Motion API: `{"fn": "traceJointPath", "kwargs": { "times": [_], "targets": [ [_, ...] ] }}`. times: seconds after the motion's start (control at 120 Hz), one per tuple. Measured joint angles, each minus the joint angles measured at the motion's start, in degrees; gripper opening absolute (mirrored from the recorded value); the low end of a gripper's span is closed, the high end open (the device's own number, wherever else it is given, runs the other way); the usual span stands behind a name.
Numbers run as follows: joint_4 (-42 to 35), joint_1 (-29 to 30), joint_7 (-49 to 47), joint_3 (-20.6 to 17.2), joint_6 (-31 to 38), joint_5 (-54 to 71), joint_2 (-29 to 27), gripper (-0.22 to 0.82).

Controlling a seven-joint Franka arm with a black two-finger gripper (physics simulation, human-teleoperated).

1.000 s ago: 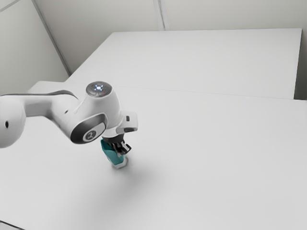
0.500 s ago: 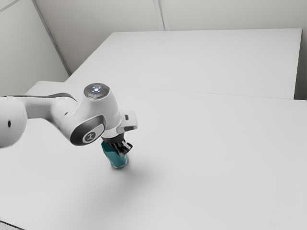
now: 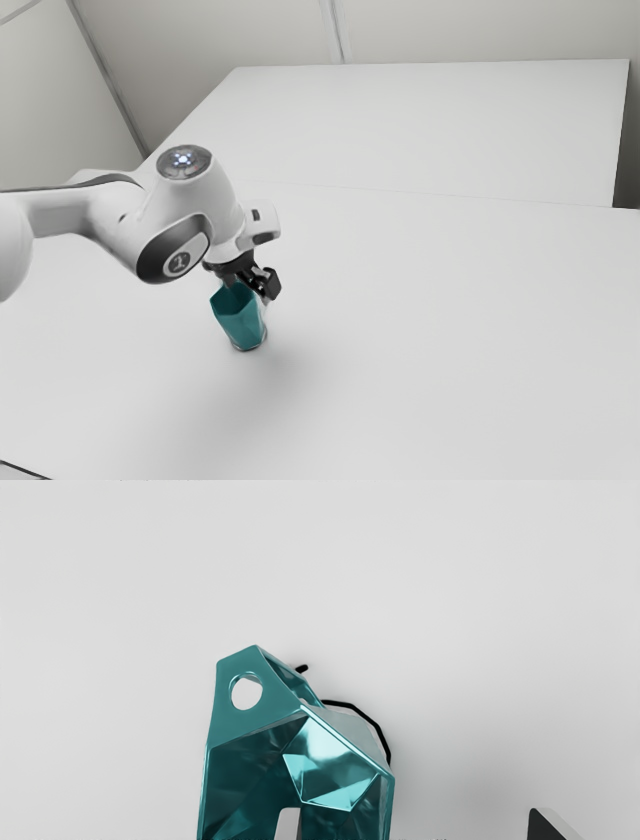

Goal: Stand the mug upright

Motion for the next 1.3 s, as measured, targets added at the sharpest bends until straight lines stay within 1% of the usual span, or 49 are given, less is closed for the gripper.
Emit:
{"fn": "traceJointPath", "kwargs": {
  "times": [0.225, 0.458, 0.867, 1.3],
  "targets": [
    [8.46, 0.08, -0.11, -0.2, -11.58, -6.89, 0.54, 0.55],
    [15.76, 1.49, -0.19, -0.24, -20.41, -9.88, 2.96, 0.57],
    [30.1, 2.54, -0.3, -0.17, -33.36, -11.33, 8.54, 0.58],
    [40.61, 3.0, -0.4, 0.34, -44.04, -11.49, 10.21, 0.58]
  ]
}}
